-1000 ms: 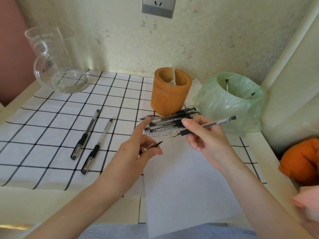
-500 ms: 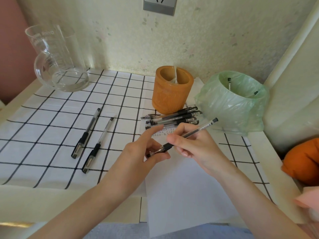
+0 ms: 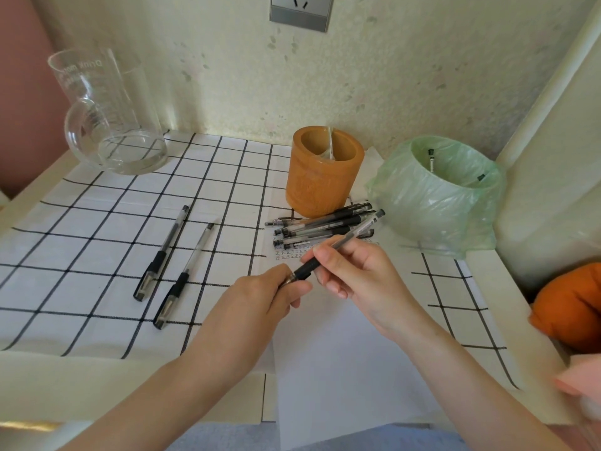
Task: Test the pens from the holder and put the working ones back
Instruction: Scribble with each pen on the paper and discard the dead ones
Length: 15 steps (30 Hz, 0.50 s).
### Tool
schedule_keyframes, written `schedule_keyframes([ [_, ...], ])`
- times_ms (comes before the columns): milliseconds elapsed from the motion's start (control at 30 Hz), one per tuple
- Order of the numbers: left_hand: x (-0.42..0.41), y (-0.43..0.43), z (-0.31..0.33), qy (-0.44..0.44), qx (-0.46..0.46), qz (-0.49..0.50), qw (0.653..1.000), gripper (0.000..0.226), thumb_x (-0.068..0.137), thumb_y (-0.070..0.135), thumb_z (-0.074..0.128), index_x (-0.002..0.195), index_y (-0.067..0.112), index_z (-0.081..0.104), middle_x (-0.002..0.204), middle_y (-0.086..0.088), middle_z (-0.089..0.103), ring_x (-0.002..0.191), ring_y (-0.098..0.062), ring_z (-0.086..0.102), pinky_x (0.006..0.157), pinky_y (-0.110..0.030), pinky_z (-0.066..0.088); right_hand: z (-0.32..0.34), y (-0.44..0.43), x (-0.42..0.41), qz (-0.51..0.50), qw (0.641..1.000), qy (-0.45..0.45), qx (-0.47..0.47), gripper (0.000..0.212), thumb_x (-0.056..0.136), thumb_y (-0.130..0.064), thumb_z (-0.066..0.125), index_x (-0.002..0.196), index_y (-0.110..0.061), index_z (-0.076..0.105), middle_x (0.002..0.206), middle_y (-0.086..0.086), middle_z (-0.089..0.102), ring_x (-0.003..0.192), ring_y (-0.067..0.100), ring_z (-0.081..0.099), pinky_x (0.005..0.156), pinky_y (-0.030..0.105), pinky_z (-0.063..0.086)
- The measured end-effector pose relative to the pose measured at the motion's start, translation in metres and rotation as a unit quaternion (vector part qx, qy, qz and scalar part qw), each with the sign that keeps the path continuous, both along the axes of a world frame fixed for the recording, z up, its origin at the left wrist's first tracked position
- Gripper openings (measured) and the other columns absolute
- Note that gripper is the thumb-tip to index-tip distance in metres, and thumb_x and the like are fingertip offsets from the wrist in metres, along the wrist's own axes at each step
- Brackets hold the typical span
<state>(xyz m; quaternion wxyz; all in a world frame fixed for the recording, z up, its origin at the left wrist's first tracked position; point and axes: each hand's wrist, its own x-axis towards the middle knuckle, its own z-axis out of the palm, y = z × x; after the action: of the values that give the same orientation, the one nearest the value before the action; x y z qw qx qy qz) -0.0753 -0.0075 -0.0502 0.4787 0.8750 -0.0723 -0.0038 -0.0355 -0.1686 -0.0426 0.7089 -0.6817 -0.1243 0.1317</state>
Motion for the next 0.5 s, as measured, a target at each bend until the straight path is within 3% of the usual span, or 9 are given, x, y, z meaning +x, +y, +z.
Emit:
schedule_keyframes([
  [133,-0.003,0.0,0.001,0.037,-0.035,-0.005,0.999,0.031,0.088,0.042,0.047,0.063,0.023,0.048,0.052,0.008,0.046,0.051,-0.007,0.044,0.058,-0.029,0.041,-0.001,0.002,-0.002,0.001,1.0,-0.009,-0.003,0.022,0.085,-0.027,0.056,0.083,-0.009,0.068,0.054,-0.003,0.053,0.048,0.008,0.042,0.047,0.015,0.033],
  [300,-0.002,-0.005,0.008,0.04,-0.075,-0.036,0.996,0.035,0.076,0.057,0.039,0.07,0.025,0.052,0.05,0.019,0.05,0.047,-0.002,0.044,0.052,-0.015,0.032,-0.011,0.015,-0.011,0.037,0.998,-0.001,0.05,0.027,0.09,-0.037,0.048,0.083,-0.016,0.063,0.075,0.001,0.059,0.064,0.012,0.052,0.063,0.021,0.044],
  [400,0.0,0.0,0.011,0.041,-0.001,-0.024,0.999,0.04,0.074,0.064,0.035,0.078,0.028,0.054,0.054,0.015,0.056,0.047,-0.002,0.048,0.05,-0.015,0.034,-0.005,0.01,-0.003,0.006,0.998,-0.012,0.055,0.031,0.092,-0.037,0.044,0.083,-0.012,0.06,0.102,0.003,0.067,0.09,0.015,0.063,0.081,0.024,0.048],
  [433,0.0,0.004,0.011,0.046,0.043,-0.021,0.998,0.044,0.073,0.067,0.032,0.083,0.03,0.054,0.06,0.013,0.059,0.049,-0.001,0.05,0.051,-0.015,0.035,-0.002,0.005,0.002,-0.026,0.997,0.002,0.067,0.031,0.095,-0.034,0.042,0.084,-0.009,0.057,0.101,0.005,0.069,0.096,0.018,0.065,0.085,0.026,0.05],
  [500,0.002,0.015,0.009,0.023,0.141,0.003,0.99,0.042,0.079,0.065,0.03,0.093,0.033,0.053,0.07,0.013,0.059,0.056,0.001,0.052,0.055,-0.015,0.038,0.004,-0.007,0.013,-0.084,0.996,-0.012,0.012,0.027,0.097,-0.029,0.04,0.085,-0.009,0.052,0.083,0.002,0.07,0.083,0.019,0.068,0.081,0.035,0.053],
])
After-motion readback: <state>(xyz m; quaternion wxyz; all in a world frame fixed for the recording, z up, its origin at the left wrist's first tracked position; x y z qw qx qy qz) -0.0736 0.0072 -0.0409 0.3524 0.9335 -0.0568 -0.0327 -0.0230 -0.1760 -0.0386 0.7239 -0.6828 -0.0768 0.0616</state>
